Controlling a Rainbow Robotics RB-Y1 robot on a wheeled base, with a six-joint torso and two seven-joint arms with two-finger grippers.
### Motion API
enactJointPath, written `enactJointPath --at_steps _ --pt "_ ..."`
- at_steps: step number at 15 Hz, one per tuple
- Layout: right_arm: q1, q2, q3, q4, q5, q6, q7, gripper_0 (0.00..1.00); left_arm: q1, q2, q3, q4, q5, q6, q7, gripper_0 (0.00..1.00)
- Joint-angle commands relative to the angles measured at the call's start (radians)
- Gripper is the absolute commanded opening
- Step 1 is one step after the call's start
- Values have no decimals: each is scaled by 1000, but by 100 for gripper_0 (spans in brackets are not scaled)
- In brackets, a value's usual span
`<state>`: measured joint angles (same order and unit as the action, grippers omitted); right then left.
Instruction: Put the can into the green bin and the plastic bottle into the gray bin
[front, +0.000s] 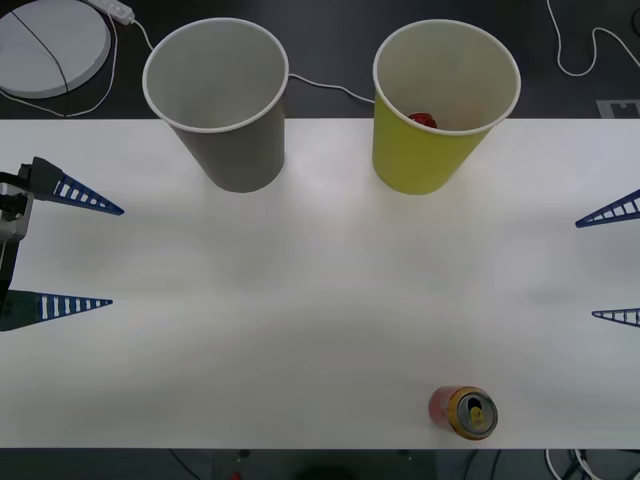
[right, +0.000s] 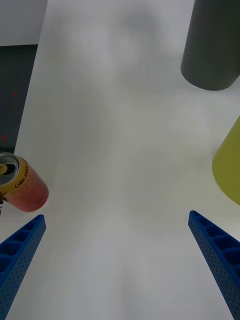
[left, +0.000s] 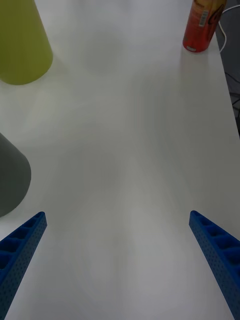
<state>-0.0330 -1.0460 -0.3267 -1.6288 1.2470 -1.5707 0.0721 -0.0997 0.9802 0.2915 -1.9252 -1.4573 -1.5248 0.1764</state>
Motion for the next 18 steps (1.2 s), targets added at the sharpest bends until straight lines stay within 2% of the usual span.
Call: enactJointPath --at_steps 1,10,18 --pt "15 -2 1 40 -12 0 29 100 0 0 0 0 0 0 0 100" --pt "76 -3 6 224 -31 0 302 100 0 0 0 0 0 0 0 100" --pt "193 -2 84 334 -101 0 557 100 0 0 0 0 0 0 0 100"
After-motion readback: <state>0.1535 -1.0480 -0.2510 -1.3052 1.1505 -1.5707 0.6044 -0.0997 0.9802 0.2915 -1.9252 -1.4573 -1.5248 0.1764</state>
